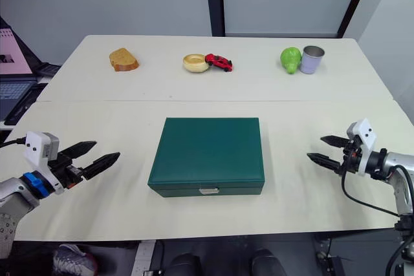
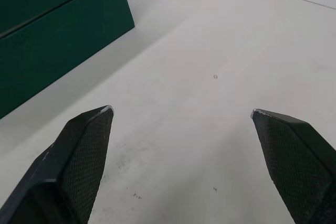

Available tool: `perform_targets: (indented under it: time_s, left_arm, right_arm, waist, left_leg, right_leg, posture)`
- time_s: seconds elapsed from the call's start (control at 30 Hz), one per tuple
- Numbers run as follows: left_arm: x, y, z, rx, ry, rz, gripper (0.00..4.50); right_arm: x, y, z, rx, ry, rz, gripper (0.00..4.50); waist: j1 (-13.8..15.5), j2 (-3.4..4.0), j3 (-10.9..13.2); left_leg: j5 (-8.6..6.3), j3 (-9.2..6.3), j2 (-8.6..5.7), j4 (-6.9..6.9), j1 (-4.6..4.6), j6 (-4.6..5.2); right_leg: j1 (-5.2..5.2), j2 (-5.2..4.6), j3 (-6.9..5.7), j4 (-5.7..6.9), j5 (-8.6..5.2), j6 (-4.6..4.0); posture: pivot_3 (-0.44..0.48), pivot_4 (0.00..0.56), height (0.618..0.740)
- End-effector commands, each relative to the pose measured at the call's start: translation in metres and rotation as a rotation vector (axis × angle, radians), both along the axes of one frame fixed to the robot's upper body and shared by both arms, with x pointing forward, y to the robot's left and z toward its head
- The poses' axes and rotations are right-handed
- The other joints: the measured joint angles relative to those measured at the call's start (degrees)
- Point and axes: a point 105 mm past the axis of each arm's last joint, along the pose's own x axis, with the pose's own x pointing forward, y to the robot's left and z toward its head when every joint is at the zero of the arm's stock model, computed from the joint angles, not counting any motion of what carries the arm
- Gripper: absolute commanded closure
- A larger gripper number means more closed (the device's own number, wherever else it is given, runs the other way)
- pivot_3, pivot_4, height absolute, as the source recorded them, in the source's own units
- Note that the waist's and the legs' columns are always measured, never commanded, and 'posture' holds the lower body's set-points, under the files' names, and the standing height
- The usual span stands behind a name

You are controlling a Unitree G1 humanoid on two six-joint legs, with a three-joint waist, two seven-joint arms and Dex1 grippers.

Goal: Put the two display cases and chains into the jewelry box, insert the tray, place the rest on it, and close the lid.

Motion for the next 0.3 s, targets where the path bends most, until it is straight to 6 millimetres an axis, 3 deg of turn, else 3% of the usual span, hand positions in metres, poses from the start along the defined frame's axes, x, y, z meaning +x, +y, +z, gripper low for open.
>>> perform_targets:
  time_s: [0.03,0.3]
  left_arm:
    - [0.0016,0.0010,0.0068,0.052,-0.020,-0.019,0.00]
    - [0.0023,-0.0068,0.0049,0.062,-0.001,-0.044,0.00]
  right_arm:
    - [-0.0019,-0.0073,0.0116,-0.015,-0.064,-0.019,0.03]
    - [-0.0037,-0.0069,0.0081,-0.023,-0.061,-0.025,0.03]
  waist:
    - [0.1,0.00,0.0]
    - [0.3,0.00,0.0]
  left_leg:
    - [0.00,0.00,0.01,0.00,0.00,0.00]
    - [0.00,-0.01,0.01,0.02,0.01,0.00]
  right_leg:
    - [0.00,0.00,-0.01,0.01,0.00,0.00]
    - [0.01,0.00,-0.03,0.04,0.00,0.00]
  posture:
    - [0.000,0.150,0.740]
    - [0.000,0.150,0.740]
